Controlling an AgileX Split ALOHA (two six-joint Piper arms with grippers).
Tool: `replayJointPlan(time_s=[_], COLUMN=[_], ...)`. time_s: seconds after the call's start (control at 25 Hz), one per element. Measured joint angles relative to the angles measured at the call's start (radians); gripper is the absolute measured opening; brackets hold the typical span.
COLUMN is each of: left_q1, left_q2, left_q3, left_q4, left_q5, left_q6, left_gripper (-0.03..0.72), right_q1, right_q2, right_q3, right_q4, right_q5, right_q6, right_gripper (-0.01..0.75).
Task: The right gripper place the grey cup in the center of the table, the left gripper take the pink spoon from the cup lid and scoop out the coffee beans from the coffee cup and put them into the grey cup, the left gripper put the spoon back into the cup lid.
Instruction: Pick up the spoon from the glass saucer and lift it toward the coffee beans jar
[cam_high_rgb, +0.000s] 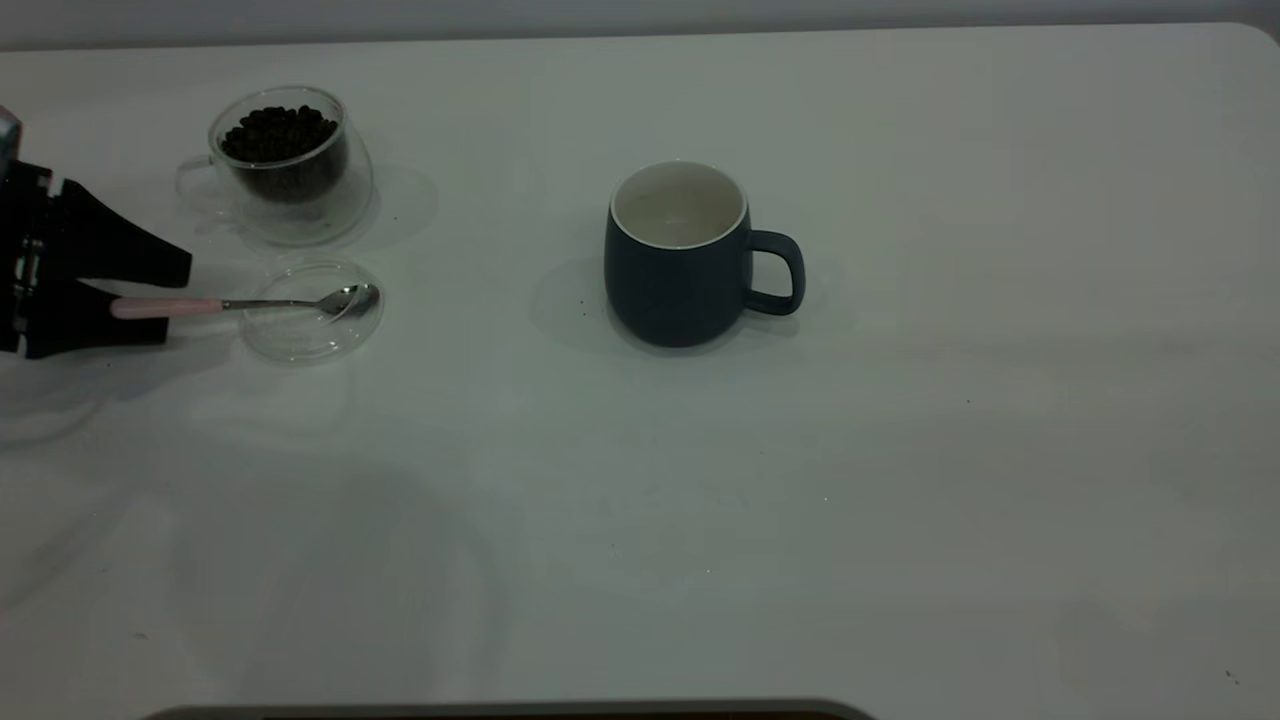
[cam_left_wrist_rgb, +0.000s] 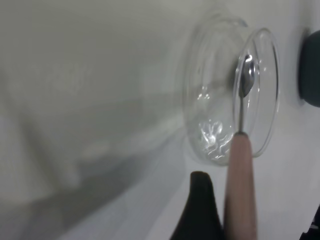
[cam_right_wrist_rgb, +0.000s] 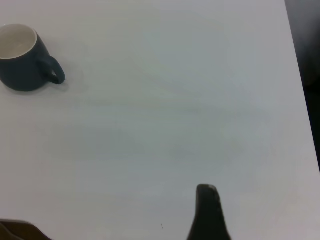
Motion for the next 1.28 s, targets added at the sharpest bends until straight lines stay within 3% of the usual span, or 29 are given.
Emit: replayJointPlan(time_s=[0.32,1.0,1.28], left_q1=[0.0,0.0,0.0], left_q2=[0.013,0.016,0.016], left_q3=[-0.001,-0.038,-0.049], left_q4=[-0.015,-0.012,0.022], left_q5=[0.014,0.015,0.027], left_q6=[0.018,0.026,0.016], left_gripper=[0.651,0.177,0.124], right_q1=[0.0,0.0,0.0], right_q2=[0.0,0.0,0.0], right_q3=[0.0,0.0,0.0], right_q4=[0.0,0.0,0.0], right_q5=[0.0,0.0,0.0], right_q6=[0.0,0.0,0.0], right_gripper=[0.588,0.588,0.588])
